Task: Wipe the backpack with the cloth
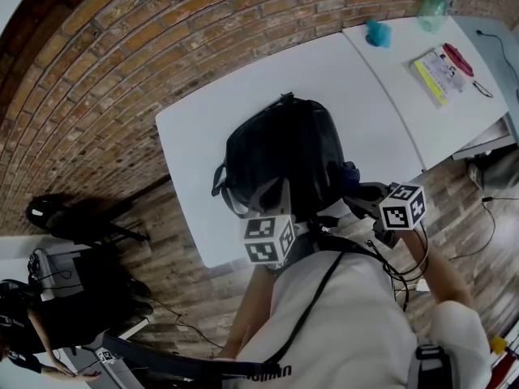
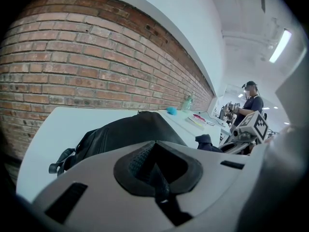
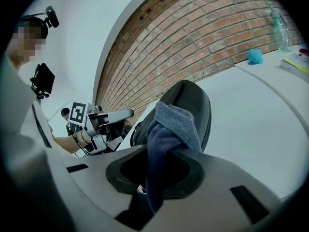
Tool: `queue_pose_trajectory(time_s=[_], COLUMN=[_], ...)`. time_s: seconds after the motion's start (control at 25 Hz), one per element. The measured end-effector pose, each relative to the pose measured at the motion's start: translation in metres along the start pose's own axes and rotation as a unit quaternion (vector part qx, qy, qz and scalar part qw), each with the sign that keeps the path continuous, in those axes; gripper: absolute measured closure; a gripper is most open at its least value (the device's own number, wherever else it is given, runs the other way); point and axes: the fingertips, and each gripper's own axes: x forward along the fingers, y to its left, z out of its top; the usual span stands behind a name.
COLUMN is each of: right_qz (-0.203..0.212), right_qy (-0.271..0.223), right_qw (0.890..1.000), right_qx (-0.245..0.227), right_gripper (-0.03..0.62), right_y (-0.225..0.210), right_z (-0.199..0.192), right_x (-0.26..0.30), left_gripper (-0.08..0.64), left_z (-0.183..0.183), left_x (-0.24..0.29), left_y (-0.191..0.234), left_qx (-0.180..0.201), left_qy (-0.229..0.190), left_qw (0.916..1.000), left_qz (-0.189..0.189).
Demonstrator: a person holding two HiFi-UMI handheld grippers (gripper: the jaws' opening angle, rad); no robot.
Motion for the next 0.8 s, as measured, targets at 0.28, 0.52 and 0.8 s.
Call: queue_pose_trajectory(time_s=[0.28,0.52,0.8], right_qz=[-0.029,-0.072,-0.121], right_qy=[-0.049,-0.099,-0.085], right_qw=[0.998,0.989,0.980], right_qx=[-0.008,-0.081,-0.136], right_gripper=[0.523,0.523,0.524], right_y=[-0.024,-0.052,-0.081], right_z=[0.052,0.144,0.207], right_x=[-0.015,0.002,0.048], left_gripper=[0.557,0.557,0.557], left_z=[0.003,0.003,-0.001], left_x=[-0.003,-0.006,-0.012], left_y=[0.000,-0.002,0.001], left_qx=[-0.001,0.001,-0.003], left_qy=[-0.004,-0.006,-0.003], left_qw=[1.0000,1.0000,1.0000], left_qz=[-0.001,-0.001,0.006])
